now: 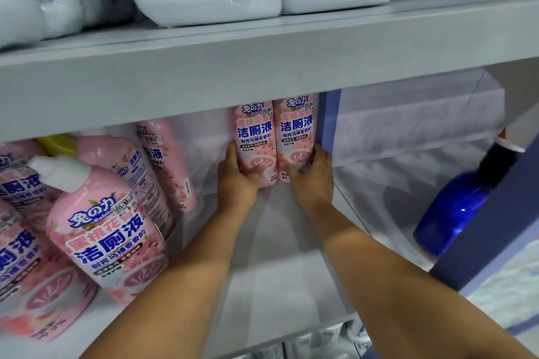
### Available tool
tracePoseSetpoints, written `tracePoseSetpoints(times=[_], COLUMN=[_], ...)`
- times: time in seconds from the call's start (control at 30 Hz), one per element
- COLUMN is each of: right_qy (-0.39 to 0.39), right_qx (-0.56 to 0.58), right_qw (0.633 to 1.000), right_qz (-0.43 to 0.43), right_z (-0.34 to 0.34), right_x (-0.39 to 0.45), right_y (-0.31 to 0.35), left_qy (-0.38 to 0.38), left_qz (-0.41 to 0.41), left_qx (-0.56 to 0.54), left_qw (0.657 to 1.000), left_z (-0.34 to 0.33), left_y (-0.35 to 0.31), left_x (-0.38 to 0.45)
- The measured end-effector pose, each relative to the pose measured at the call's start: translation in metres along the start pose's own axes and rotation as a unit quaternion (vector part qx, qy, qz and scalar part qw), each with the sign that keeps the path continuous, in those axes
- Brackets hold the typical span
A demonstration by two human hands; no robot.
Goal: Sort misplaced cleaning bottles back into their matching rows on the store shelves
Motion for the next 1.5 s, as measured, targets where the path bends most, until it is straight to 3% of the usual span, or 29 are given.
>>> tracePoseSetpoints(times=[0.13,0.2,0.3,0.4,0.5,0.6,0.7,0.9,1.07,1.27,1.4,1.5], right_qy=[-0.001,-0.048,-0.091,0.042,0.221,0.398,0.485,0.434,0.357,0.321,0.312,0.178], right_qx=[0.021,0.046,0.102,0.21,0.263,0.267,0.257,0.251,0.265,0.233,0.2,0.161], right_qw=[1.0,0.997,0.99,0.972,0.93,0.861,0.82,0.854,0.89,0.906,0.917,0.966], right_qz=[-0.016,-0.034,0.034,0.093,0.13,0.169,0.163,0.14,0.106,0.146,0.149,0.094], right_z=[0.003,0.01,0.017,0.012,0.002,-0.011,-0.024,-0.013,0.012,0.022,0.024,0.034], right_x=[-0.004,-0.018,-0.05,-0.086,-0.123,-0.159,-0.182,-0.172,-0.134,-0.108,-0.101,-0.078], right_y=[0.001,0.006,0.033,0.077,0.122,0.151,0.161,0.146,0.115,0.104,0.097,0.071], left_qy=[0.014,-0.001,-0.014,-0.076,-0.203,-0.296,-0.213,-0.138,-0.14,0.028,0.013,0.025], left_qz=[0.028,0.033,0.004,-0.114,-0.232,-0.142,-0.053,-0.029,-0.014,0.029,0.0,0.017], left_qx=[-0.01,-0.03,-0.081,-0.088,0.009,0.028,-0.037,-0.009,-0.027,-0.042,-0.042,-0.051], left_qw=[0.999,0.999,0.997,0.987,0.951,0.944,0.975,0.99,0.99,0.998,0.999,0.998], left_z=[0.003,0.01,0.045,0.11,0.179,0.219,0.217,0.216,0.2,0.124,0.097,0.095], left_y=[-0.022,-0.042,-0.076,-0.122,-0.132,-0.113,-0.102,-0.099,-0.09,-0.076,-0.067,-0.06], left_x=[-0.008,-0.029,-0.082,-0.146,-0.179,-0.177,-0.172,-0.166,-0.157,-0.117,-0.095,-0.077])
Point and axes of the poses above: each hand's wrist, its own x-axis towards the middle knuckle, its own z-axis out of the back of the hand, y = z × x, the point moved 2 cm from there along x, towards the middle knuckle, and after that the axes turned 12 degrees about -x, right-handed, at the moved point
